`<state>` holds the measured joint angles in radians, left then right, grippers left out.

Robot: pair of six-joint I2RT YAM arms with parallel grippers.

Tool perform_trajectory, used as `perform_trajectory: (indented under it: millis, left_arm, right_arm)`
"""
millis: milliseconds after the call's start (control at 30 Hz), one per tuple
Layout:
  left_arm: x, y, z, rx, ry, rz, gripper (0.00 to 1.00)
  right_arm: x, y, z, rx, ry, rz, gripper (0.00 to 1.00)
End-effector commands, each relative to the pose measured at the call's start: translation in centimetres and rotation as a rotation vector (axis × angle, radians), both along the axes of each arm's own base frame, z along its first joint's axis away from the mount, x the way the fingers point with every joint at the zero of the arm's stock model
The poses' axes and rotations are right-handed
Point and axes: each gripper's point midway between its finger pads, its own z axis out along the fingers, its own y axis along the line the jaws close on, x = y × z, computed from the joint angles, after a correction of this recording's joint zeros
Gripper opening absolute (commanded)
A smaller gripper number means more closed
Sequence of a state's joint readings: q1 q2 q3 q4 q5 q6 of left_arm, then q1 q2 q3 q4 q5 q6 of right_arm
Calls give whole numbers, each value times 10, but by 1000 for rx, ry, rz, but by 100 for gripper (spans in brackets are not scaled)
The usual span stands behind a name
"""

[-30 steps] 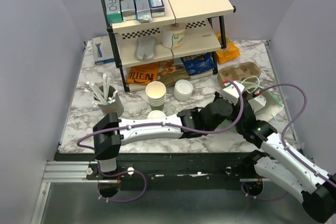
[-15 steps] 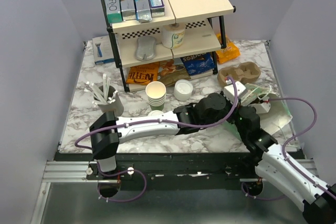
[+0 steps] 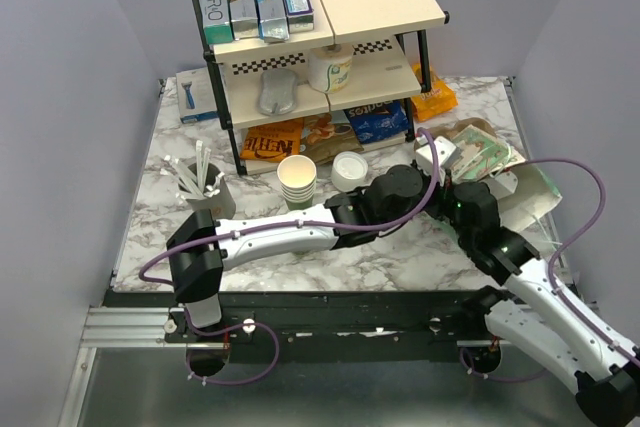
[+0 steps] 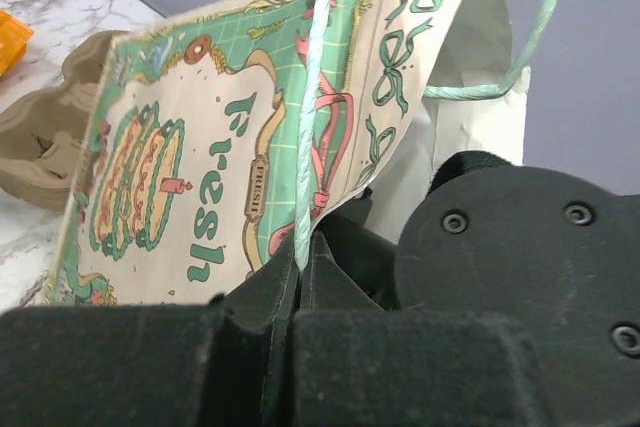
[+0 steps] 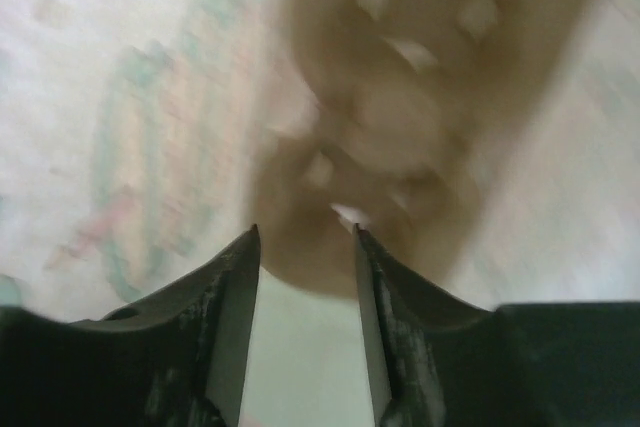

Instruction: Pack the takeout coffee

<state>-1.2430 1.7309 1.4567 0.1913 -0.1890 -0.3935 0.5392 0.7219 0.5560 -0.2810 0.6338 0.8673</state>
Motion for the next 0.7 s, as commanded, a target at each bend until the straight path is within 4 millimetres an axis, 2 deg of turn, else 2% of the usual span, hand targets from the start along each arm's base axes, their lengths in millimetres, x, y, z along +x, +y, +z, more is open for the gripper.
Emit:
perform_trajectory:
  millis: [0, 233, 333, 400, 433, 500, 567, 667]
  left_arm:
    - [7, 10, -40, 118, 43, 66, 0]
    - [14, 12, -42, 99, 65, 74, 0]
    - [14, 12, -43, 104, 70, 76, 0]
    - [13, 11, -46, 107, 72, 67, 0]
    - [13, 10, -46, 107, 72, 65, 0]
    - [14, 10, -48, 110, 75, 74, 0]
    - [17, 10, -49, 121, 79, 85, 0]
    - [17, 9, -48, 116, 77, 80, 0]
  right_arm:
    - [-24, -10, 19, -24, 8, 34, 57]
    - [-45, -33, 27, -2, -40, -24, 57]
    - [-46, -41, 35, -33, -56, -53, 66]
    - [-43, -36, 51, -39, -103, -14, 74]
    - [-42, -31, 57, -42, -124, 21, 86]
    - [-42, -12, 74, -6, -169, 125, 87]
    - [-45, 4, 82, 29, -189, 213, 89]
    - [-51, 7, 95, 50, -227, 248, 89]
